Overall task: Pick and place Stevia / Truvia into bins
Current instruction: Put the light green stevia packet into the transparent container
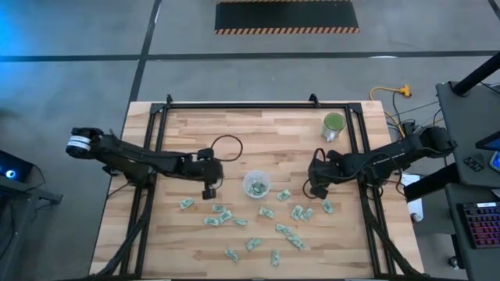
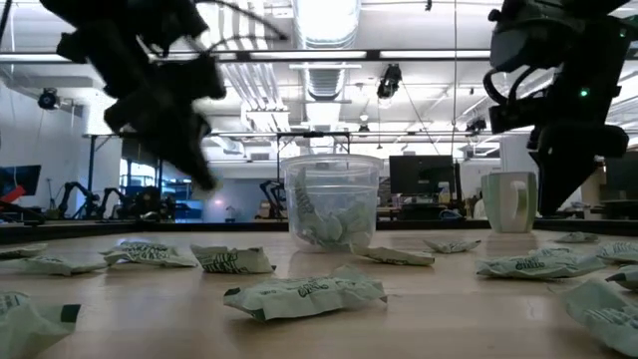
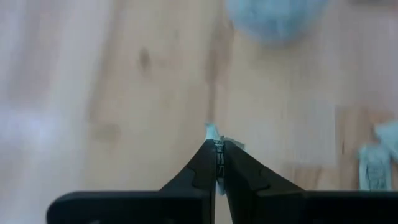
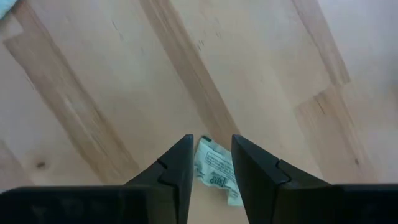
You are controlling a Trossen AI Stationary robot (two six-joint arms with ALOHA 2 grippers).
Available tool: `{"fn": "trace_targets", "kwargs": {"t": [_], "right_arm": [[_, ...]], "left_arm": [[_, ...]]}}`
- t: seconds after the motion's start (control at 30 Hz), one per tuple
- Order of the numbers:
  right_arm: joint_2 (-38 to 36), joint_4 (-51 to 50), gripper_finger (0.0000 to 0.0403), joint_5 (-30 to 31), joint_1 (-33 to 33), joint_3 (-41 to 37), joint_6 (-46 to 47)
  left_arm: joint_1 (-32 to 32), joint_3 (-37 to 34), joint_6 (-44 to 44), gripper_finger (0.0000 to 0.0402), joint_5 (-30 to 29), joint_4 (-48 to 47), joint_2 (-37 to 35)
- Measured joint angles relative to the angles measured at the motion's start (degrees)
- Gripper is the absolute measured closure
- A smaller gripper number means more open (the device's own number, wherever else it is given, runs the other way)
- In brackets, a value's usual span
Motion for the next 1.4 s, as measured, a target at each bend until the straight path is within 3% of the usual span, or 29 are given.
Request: {"fn": "trace_targets", "kwargs": {"t": [0.27, 0.43, 0.7, 1.1, 1.23, 1.4], "right_arm": [[-0.01, -0.96, 0.0315, -1.69, 0.00, -0.44, 3.35], [0.05, -3.02, 0.0320, -3.46, 0.00, -0.84, 6.36], [-0.08, -4.09, 0.0323, -4.97, 0.00, -1.81, 8.80], [-0.01, -3.65, 0.0303, -5.24, 0.00, -3.81, 10.05], [0.00, -3.33, 0.0304, -4.84, -0.02, -3.86, 9.15], [0.14, -2.78, 0.0316, -3.20, -0.15, -4.27, 8.51]], "left_arm": [[-2.59, -1.74, 9.20, 0.0398, -0.66, 29.26, 0.41], [-2.97, -0.73, 12.16, 0.0398, 1.35, 36.73, 7.35], [-2.88, 2.27, 13.55, 0.0387, 1.91, 37.68, 14.37], [-2.96, 2.90, 13.85, 0.0218, 2.08, 37.16, 13.10], [-2.96, 2.93, 13.77, 0.0189, 2.10, 34.72, 11.12], [-3.14, 2.91, 13.32, 0.0180, 2.09, 29.62, 7.67]]}}
